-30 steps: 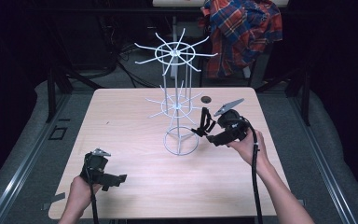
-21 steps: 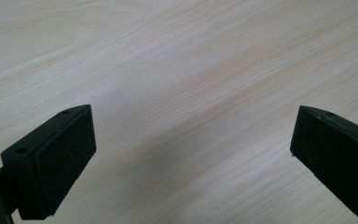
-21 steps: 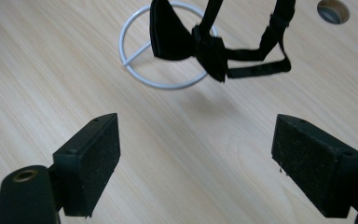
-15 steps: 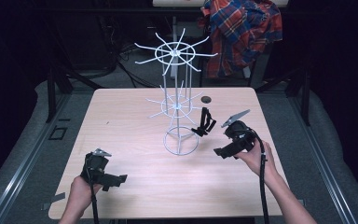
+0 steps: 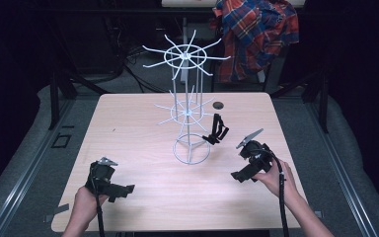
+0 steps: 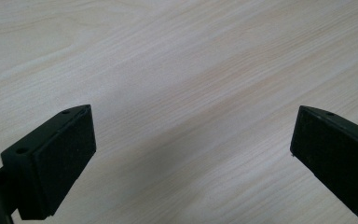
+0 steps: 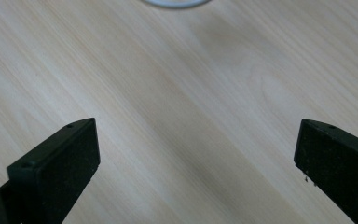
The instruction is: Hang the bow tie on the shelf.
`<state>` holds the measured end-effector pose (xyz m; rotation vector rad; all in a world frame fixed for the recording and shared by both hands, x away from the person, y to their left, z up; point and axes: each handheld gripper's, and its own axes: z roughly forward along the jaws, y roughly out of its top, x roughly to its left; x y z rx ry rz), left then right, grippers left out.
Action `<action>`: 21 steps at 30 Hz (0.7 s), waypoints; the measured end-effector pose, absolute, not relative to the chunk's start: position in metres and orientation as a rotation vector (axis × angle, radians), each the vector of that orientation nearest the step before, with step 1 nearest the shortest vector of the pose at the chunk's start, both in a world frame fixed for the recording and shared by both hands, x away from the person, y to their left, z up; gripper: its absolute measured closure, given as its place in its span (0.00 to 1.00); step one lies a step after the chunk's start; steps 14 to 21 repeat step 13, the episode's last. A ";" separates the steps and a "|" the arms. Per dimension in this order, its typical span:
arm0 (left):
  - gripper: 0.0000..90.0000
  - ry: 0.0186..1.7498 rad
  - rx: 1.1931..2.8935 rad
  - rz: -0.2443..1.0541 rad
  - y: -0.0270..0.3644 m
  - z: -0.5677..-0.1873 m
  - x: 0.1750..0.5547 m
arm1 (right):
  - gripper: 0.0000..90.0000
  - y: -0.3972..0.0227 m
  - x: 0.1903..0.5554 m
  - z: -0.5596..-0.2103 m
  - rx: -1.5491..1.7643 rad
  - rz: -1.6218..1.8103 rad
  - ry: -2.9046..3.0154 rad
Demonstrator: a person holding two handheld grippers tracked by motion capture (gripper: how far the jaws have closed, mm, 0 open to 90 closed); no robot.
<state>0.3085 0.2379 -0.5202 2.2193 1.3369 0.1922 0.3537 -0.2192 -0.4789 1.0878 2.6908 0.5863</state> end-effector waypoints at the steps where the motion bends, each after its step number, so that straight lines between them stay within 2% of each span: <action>1: 0.00 1.338 2.218 0.191 0.238 -0.520 0.308 | 0.00 -0.220 0.352 -0.482 1.081 0.586 2.696; 13: 0.00 1.324 2.224 0.196 0.237 -0.519 0.308 | 0.02 -0.225 0.348 -0.512 1.083 0.463 2.774; 21: 0.00 1.324 2.224 0.196 0.237 -0.519 0.308 | 0.02 -0.225 0.348 -0.512 1.083 0.463 2.774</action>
